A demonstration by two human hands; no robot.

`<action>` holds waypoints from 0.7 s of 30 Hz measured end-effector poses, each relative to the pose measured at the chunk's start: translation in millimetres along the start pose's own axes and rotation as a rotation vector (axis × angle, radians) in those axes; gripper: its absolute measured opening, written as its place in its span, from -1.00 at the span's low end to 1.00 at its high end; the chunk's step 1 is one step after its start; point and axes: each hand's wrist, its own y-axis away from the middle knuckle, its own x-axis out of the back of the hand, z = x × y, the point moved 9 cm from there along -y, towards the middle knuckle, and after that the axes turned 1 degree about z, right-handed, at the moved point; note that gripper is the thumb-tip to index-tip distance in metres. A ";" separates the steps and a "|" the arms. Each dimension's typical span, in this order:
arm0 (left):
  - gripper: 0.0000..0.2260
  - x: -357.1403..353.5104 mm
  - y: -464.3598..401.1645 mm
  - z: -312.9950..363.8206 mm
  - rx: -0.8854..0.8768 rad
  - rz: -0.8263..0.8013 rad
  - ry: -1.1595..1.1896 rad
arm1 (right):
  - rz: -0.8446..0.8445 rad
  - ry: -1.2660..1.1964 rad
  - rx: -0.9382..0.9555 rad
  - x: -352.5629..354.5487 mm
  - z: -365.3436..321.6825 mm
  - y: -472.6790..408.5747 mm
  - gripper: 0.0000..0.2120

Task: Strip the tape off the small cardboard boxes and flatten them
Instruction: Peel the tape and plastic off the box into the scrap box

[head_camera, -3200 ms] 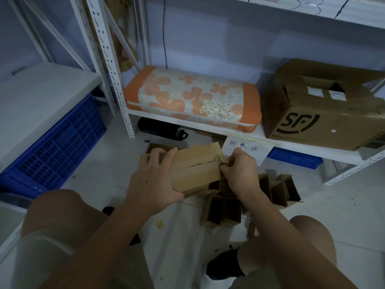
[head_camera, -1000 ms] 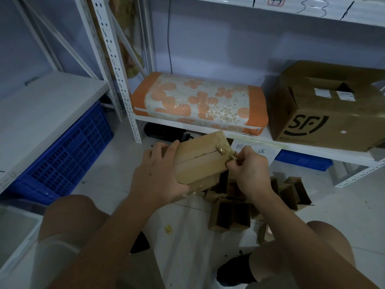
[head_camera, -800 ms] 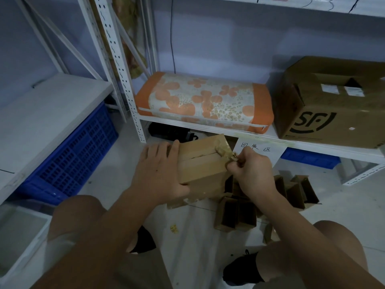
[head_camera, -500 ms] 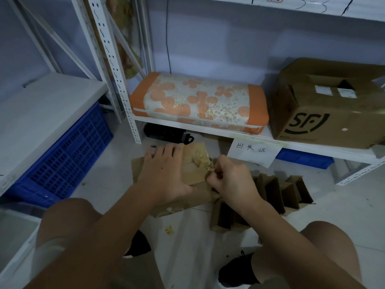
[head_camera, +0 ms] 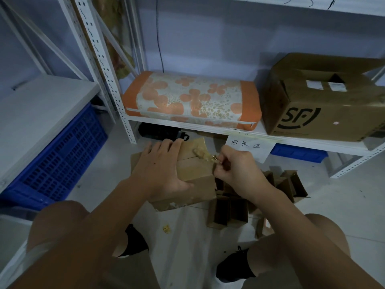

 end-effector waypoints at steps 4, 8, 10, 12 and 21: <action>0.13 3.4 -0.5 2.6 -0.009 0.014 -0.019 | 0.013 -0.044 0.079 -1.2 -3.7 8.4 -0.89; 0.11 3.2 0.4 -0.1 0.001 0.032 -0.045 | -0.020 -0.020 0.195 -9.1 -12.6 15.8 -0.83; 0.09 3.9 1.8 -1.0 0.006 0.040 -0.048 | -0.039 -0.019 0.192 -10.9 -12.9 17.6 -0.78; 0.09 5.3 2.9 -3.3 0.025 0.040 -0.044 | -0.058 -0.070 0.163 -11.3 -11.9 19.7 -0.76; 0.09 22.4 7.4 9.2 -0.085 0.242 -0.156 | -0.032 -0.525 -0.375 -23.8 20.1 15.9 -0.74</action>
